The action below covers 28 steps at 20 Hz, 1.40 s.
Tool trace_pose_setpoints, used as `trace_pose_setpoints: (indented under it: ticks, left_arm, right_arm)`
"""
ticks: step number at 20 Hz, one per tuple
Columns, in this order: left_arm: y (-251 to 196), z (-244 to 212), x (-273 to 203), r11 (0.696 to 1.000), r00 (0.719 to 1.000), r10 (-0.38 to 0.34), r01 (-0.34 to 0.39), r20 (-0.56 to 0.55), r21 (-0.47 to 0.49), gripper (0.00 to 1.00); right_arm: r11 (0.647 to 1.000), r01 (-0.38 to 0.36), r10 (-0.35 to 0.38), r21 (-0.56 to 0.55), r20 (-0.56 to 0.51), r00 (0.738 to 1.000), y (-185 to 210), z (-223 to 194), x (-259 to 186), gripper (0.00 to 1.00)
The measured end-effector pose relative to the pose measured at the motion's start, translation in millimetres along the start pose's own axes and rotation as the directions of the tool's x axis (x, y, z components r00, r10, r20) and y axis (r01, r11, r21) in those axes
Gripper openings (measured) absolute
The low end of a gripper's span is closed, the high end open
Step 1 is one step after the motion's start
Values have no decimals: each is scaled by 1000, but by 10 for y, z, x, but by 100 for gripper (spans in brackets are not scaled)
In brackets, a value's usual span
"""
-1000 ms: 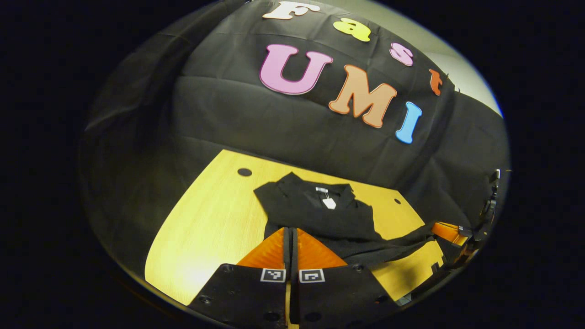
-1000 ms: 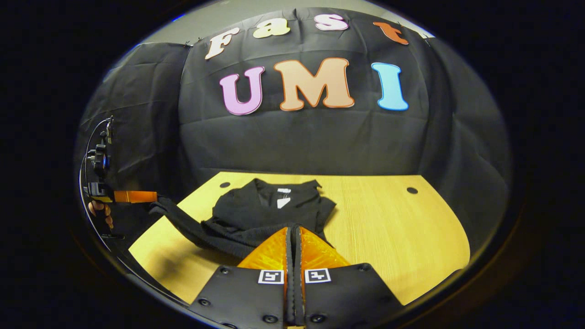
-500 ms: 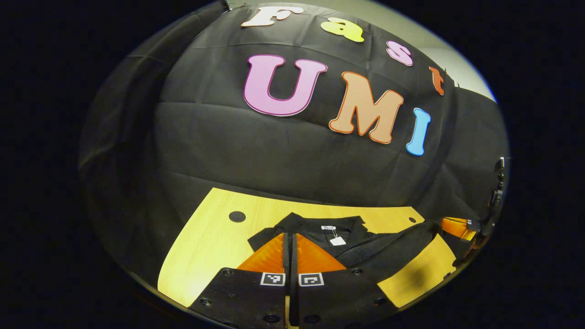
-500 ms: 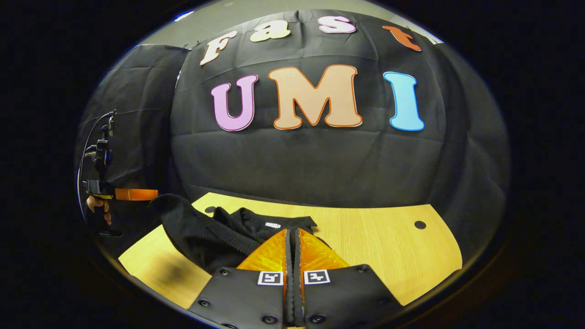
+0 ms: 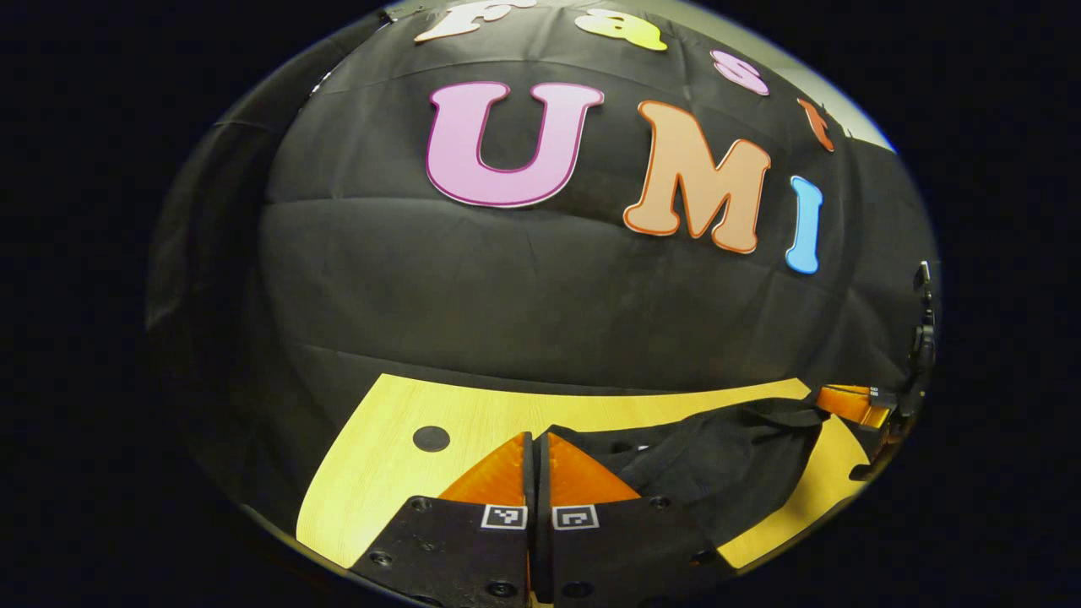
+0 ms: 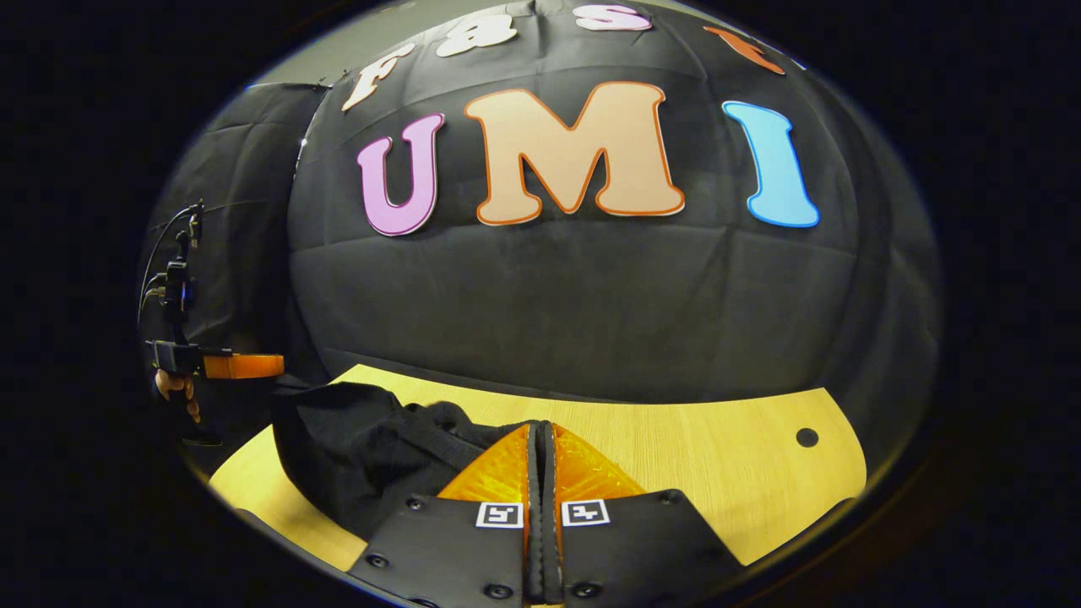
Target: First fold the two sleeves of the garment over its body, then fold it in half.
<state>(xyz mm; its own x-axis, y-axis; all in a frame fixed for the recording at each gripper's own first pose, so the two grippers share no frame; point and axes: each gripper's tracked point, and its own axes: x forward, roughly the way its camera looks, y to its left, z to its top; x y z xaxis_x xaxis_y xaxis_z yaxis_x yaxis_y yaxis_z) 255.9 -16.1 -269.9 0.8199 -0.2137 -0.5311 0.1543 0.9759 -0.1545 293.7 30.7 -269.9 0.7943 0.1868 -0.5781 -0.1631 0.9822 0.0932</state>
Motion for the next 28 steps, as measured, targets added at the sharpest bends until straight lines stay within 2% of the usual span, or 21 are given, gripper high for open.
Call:
trace_pose_setpoints:
  ticks: [4,5,6,7,9,10,11,16,17,18,25,27,28]
  left_arm:
    - [60,-93,350,1000,999,31,-31,-29,2,0]
    - [177,-55,420,995,995,96,-96,-3,14,0]
    - [268,-5,477,990,990,139,-140,32,33,0]
    - [267,32,519,988,988,144,-147,56,41,29]
    - [144,109,525,990,990,124,-128,74,54,88]
    - [145,124,531,989,989,127,-133,79,65,90]
    - [159,136,526,987,987,136,-143,86,70,93]
    - [129,215,329,985,982,156,-162,104,59,93]
    - [114,260,241,984,981,159,-166,109,56,96]
    - [86,314,126,985,980,158,-166,122,56,94]
    - [-173,738,-1058,986,948,129,-155,292,67,96]
    - [-212,767,-1468,986,937,119,-150,328,71,88]
    - [-202,760,-1681,985,933,123,-156,338,73,96]
  right_arm:
    - [1000,-18,19,14,-38,999,-49,-76,411,2]
    - [1000,-10,11,19,-55,998,-83,-92,498,2]
    - [999,40,-39,17,-65,997,-188,-114,546,26]
    - [997,75,-74,14,-47,996,-300,-96,569,49]
    - [996,85,-85,14,1,996,-368,14,609,96]
    - [995,95,-95,6,14,995,-400,35,595,99]
    - [995,103,-103,-4,23,994,-437,59,580,99]
    - [994,106,-105,-26,47,993,-434,109,390,100]
    - [994,107,-106,-26,62,992,-413,146,313,100]
    - [994,108,-105,-23,83,991,-380,190,202,100]
    - [990,140,-136,-7,194,972,-81,343,-963,99]
    - [989,146,-140,-8,234,962,-17,343,-1348,97]
    - [989,151,-143,-13,251,957,41,323,-1567,97]
